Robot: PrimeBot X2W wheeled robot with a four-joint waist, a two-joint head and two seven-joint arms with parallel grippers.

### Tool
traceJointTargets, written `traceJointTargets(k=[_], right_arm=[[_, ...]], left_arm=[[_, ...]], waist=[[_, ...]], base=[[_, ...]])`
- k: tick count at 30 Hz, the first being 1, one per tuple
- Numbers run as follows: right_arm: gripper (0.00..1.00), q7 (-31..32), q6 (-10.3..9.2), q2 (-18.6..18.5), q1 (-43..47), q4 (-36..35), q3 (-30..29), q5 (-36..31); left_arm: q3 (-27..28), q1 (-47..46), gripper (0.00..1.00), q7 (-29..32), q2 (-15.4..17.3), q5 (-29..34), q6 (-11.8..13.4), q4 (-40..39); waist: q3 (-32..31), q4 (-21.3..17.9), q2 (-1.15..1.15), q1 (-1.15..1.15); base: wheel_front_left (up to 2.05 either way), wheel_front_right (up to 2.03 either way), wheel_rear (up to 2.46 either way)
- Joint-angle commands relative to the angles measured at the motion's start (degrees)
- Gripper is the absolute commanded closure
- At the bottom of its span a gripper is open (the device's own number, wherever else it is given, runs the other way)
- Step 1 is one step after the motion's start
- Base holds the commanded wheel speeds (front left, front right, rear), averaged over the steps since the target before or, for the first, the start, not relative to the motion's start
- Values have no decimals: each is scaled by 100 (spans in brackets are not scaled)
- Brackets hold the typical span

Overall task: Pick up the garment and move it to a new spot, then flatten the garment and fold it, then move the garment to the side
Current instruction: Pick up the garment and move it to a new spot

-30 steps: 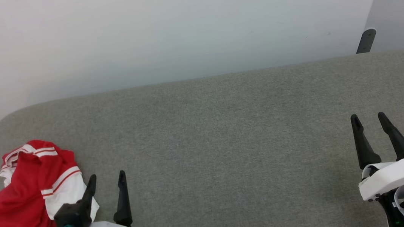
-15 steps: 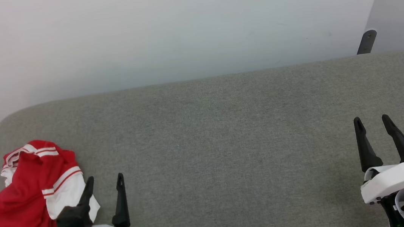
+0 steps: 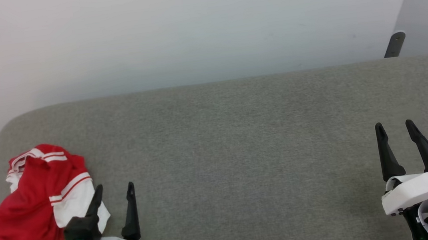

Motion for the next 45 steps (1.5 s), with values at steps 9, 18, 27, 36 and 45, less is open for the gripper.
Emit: traceJointTargets(k=[9, 18, 27, 36, 45], right_arm=[[0, -18, 4, 52, 176, -67, 385, 236], [0, -19, 4, 116, 222, 42, 963, 269], [0, -19, 4, 235, 256, 96, 1381, 363], [0, -19, 3, 288, -170, 327, 2163, 561], [0, -19, 3, 317, -351, 420, 2378, 713]], left_arm=[[61, 37, 0, -3, -138, -27, -20, 67], [155, 280, 0, -3, -254, -37, 66, -29], [263, 566, 0, -3, -313, -37, 189, -185], [614, 1011, 0, -3, -394, -241, 373, -692], [687, 1144, 0, -3, -441, -290, 335, -855]], waist=[[34, 729, 0, 0], [-39, 1802, 0, 0], [-120, 2764, 0, 0], [84, 2921, 0, 0], [126, 2930, 0, 0]], base=[[0, 0, 0], [0, 0, 0], [0, 0, 0], [0, 0, 0], [0, 0, 0]])
